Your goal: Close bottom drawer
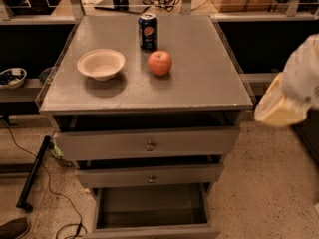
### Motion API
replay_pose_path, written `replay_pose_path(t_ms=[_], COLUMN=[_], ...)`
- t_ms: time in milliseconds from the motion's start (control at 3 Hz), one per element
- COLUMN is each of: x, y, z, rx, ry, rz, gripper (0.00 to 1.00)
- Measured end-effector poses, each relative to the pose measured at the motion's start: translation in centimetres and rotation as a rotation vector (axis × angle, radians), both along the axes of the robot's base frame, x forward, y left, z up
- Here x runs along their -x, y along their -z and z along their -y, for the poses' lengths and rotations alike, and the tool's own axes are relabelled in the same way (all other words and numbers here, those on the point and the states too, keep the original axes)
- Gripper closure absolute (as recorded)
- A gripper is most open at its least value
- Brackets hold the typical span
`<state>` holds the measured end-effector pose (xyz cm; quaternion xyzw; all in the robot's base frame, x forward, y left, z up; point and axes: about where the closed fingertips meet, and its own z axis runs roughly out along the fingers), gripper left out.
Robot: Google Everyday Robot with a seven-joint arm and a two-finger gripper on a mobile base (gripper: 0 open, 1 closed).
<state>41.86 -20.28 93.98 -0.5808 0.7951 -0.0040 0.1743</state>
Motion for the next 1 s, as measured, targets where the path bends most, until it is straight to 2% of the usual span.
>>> replay_pose_path(t_ms=[333, 667, 1000], x=[1.7, 3.2, 5.0], y=[6.0, 13.7, 21.3], z=[-1.5, -2.9, -4.3], rx=[-0.043, -0.077, -0.099], ry=[0.014, 0.017, 0.002], rz=[-0.048, -0.142, -0.259], gripper=[1.0, 1.0, 1.0])
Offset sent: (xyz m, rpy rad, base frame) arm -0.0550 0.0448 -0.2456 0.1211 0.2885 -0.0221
